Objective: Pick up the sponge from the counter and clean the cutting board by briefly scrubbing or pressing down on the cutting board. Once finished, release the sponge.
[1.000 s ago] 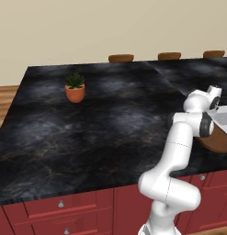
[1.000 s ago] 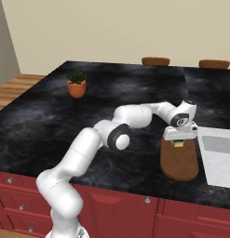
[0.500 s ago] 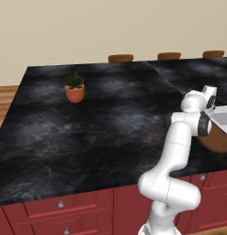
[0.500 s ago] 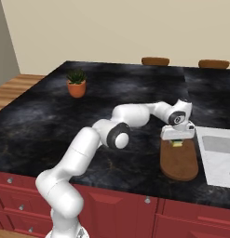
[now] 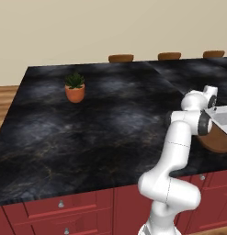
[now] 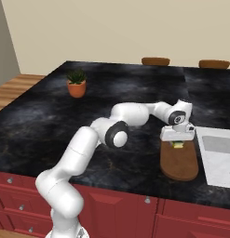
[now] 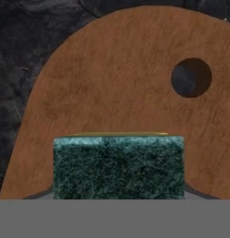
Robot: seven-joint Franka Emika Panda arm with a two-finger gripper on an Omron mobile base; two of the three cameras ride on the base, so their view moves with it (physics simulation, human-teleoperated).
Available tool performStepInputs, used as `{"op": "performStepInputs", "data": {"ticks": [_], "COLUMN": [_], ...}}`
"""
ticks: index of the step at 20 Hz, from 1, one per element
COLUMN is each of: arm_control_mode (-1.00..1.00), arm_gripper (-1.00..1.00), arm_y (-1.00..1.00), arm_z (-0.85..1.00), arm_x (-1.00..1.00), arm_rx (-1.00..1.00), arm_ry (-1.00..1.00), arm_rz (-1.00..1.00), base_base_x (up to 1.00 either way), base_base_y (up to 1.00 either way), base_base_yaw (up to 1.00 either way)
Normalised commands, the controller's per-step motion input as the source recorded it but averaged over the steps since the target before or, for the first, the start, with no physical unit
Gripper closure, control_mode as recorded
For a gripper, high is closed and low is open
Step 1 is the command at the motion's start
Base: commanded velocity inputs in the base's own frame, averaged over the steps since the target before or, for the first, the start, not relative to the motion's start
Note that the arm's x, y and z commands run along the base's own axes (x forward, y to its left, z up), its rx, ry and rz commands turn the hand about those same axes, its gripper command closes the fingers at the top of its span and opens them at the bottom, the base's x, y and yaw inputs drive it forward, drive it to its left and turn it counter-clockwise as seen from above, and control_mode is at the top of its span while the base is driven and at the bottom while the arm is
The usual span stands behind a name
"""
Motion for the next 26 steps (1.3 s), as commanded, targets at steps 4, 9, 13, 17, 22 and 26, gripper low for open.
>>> {"op": "performStepInputs", "data": {"ticks": [4, 9, 13, 17, 22, 26], "arm_control_mode": [-1.00, -1.00, -1.00, -1.00, -1.00, -1.00], "arm_gripper": [1.00, 1.00, 1.00, 1.00, 1.00, 1.00], "arm_y": [0.00, 0.00, 0.01, 0.31, 0.54, 0.65], "arm_z": [-0.37, -0.23, -0.21, -0.07, 0.00, 0.20], "arm_x": [-0.65, -0.83, -0.87, -0.43, -0.15, -0.06], "arm_rx": [0.00, 0.00, 0.00, 0.00, 0.00, -0.01], "arm_ry": [-0.01, -0.01, 0.00, 0.00, 0.00, 0.00], "arm_rz": [0.00, -0.02, -0.04, -0.02, -0.01, 0.00], "base_base_x": [0.00, 0.00, 0.00, 0.00, 0.00, 0.00], "base_base_y": [0.00, 0.00, 0.00, 0.00, 0.00, 0.00], "base_base_yaw": [0.00, 0.00, 0.00, 0.00, 0.00, 0.00]}}
